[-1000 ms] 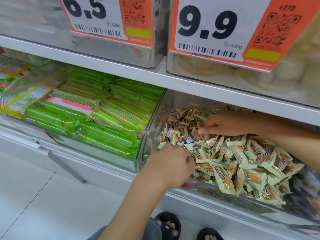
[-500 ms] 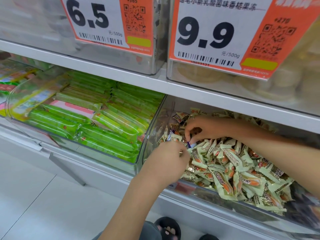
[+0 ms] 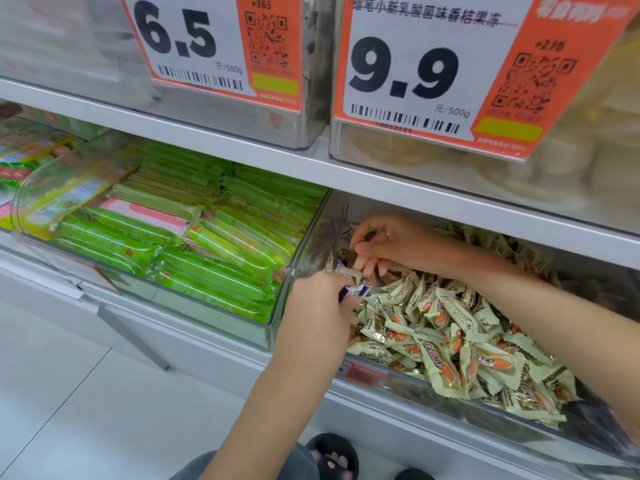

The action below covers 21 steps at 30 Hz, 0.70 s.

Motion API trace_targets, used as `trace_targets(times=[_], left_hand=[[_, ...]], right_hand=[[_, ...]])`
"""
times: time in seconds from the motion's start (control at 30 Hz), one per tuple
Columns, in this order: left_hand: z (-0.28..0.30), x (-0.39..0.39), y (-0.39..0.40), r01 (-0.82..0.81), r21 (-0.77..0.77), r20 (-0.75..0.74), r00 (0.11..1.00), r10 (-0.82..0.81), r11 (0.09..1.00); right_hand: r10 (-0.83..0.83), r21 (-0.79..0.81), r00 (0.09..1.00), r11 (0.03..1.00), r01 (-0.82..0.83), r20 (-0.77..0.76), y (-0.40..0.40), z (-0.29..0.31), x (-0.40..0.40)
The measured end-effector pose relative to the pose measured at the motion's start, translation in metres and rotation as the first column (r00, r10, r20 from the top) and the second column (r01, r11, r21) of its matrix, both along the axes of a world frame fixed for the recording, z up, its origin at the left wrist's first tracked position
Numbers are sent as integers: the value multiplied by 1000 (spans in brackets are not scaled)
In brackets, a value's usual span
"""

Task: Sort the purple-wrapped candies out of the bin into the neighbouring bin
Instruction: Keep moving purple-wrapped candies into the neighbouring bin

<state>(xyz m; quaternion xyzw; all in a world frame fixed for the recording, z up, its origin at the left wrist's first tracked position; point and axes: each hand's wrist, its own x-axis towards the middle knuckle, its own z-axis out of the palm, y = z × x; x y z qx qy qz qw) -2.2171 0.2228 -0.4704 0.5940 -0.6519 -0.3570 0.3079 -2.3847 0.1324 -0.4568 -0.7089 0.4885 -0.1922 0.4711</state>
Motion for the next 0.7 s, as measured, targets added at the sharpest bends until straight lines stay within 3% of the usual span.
trace_targets(times=[0.03, 0.1, 0.2, 0.37, 0.5, 0.63, 0.7], left_hand=[[-2, 2, 3, -6, -30, 84, 996, 8, 1000], [-1, 4, 8, -2, -84, 258, 966, 23, 996], [1, 5, 7, -4, -98, 326, 945, 36, 995], [1, 4, 7, 2, -109, 350, 936, 37, 994], [6, 3, 8, -18, -88, 306, 951, 44, 996], [7, 1, 9, -53, -90, 301, 950, 78, 995], [7, 1, 8, -64, -82, 286, 954, 85, 995]], right_hand=[[-20, -81, 994, 997, 11, -111, -6, -4, 0], [75, -206, 928, 966, -159, -366, -14, -12, 1], [211, -153, 813, 927, -342, -542, -15, -22, 1], [255, 2, 788, 952, -307, -560, -9, -19, -23], [98, -201, 906, 960, -195, -411, -17, -18, -4], [158, -102, 864, 967, -233, -478, -19, -36, 22], [113, -108, 883, 978, -181, -456, -19, -43, 27]])
